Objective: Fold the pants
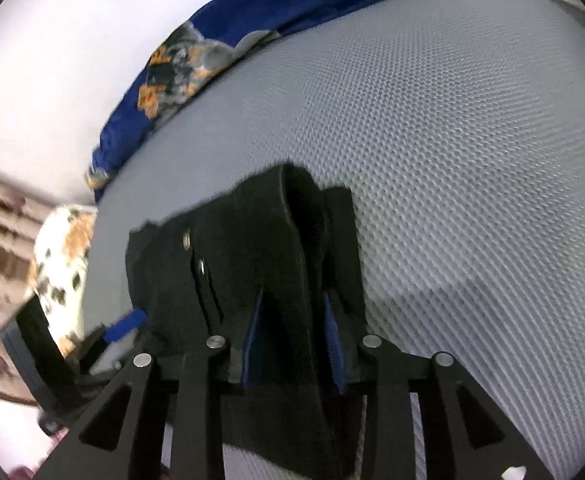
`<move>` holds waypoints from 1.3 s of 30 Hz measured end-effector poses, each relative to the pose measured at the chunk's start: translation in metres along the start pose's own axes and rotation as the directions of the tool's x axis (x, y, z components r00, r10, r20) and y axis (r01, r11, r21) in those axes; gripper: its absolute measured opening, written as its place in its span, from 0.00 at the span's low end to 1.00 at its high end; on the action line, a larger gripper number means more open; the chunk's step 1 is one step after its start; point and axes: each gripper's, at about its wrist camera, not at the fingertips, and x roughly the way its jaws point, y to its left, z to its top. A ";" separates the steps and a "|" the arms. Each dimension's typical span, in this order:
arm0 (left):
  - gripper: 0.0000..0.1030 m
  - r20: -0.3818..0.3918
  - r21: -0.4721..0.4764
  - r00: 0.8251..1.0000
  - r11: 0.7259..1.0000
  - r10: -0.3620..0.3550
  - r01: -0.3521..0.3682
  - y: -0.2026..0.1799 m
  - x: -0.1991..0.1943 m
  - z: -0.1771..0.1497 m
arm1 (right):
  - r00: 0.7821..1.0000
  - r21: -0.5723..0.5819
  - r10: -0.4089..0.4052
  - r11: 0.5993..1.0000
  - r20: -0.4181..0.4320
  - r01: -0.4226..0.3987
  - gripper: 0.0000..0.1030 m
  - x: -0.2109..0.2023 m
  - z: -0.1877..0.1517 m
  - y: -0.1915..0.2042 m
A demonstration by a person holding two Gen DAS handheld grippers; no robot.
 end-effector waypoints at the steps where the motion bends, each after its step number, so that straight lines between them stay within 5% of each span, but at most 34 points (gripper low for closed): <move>1: 0.66 0.002 0.005 1.000 1.000 -0.002 0.002 -0.001 -0.005 -0.006 | 1.000 -0.008 -0.003 1.000 -0.005 0.003 0.28 -0.003 -0.004 0.001; 9: 0.66 0.002 0.063 0.998 0.996 0.059 -0.059 -0.011 -0.024 -0.034 | 0.999 -0.037 -0.025 0.999 -0.032 0.023 0.27 -0.012 -0.036 0.004; 16: 0.66 -0.004 0.063 0.994 0.992 0.109 -0.108 -0.014 -0.031 -0.042 | 0.993 -0.092 -0.122 0.988 -0.006 0.121 0.10 -0.023 -0.044 0.020; 24: 0.66 -0.019 0.091 0.986 0.983 0.163 -0.161 -0.015 -0.031 -0.052 | 0.979 -0.101 -0.205 0.974 -0.017 0.202 0.09 -0.031 -0.054 0.031; 39: 0.68 -0.038 0.049 0.984 0.984 0.171 -0.169 -0.010 -0.023 -0.051 | 0.983 -0.067 -0.178 0.982 -0.043 0.175 0.16 -0.018 -0.055 0.014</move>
